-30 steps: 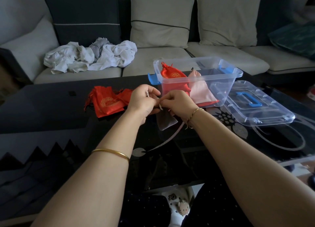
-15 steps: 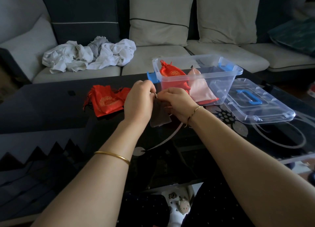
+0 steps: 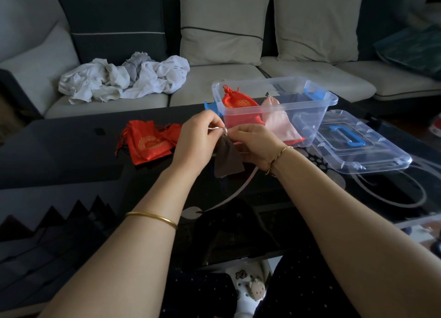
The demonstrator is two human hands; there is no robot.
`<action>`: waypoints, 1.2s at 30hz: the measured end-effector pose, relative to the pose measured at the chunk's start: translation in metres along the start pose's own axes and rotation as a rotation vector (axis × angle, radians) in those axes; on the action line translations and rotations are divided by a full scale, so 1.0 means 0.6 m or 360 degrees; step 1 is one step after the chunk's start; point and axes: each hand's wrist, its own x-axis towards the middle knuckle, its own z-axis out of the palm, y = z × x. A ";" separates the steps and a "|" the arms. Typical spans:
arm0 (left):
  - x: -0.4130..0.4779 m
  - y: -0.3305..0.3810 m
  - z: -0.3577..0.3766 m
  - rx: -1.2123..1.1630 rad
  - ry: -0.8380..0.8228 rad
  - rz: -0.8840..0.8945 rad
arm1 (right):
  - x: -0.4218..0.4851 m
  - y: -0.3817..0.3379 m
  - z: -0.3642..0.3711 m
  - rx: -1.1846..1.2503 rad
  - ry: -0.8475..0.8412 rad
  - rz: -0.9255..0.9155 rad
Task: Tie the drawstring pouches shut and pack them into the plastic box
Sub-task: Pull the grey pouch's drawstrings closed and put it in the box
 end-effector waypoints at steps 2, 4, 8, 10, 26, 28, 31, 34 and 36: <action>0.001 -0.003 0.001 0.0003 -0.0099 -0.0034 | 0.005 0.000 0.002 -0.0278 0.0171 -0.0132; 0.001 -0.005 0.002 0.0006 -0.0137 -0.0040 | 0.010 0.000 0.005 -0.0349 0.0228 -0.0129; 0.001 -0.009 0.000 0.0026 -0.0080 -0.0040 | 0.013 0.001 0.007 -0.0252 0.0164 -0.0043; 0.000 -0.011 -0.002 0.0101 -0.0043 -0.0014 | 0.012 0.002 0.004 -0.0308 0.0175 -0.0101; 0.006 -0.023 -0.016 0.0472 -0.0087 -0.0042 | 0.027 0.020 -0.026 -0.0098 0.0633 0.0096; 0.007 -0.016 -0.014 0.0270 -0.0128 -0.0189 | 0.029 0.025 -0.018 -0.0178 0.0671 0.0093; 0.008 -0.001 -0.011 -0.0511 -0.0175 -0.0583 | 0.032 0.027 -0.002 -0.0356 0.0623 0.0107; 0.009 0.009 -0.008 -0.1202 -0.0139 -0.0860 | 0.028 0.022 0.014 -0.0526 0.0543 0.0149; 0.011 0.010 -0.012 -0.1421 -0.0089 -0.0950 | 0.028 0.027 0.020 -0.0738 0.0610 -0.0071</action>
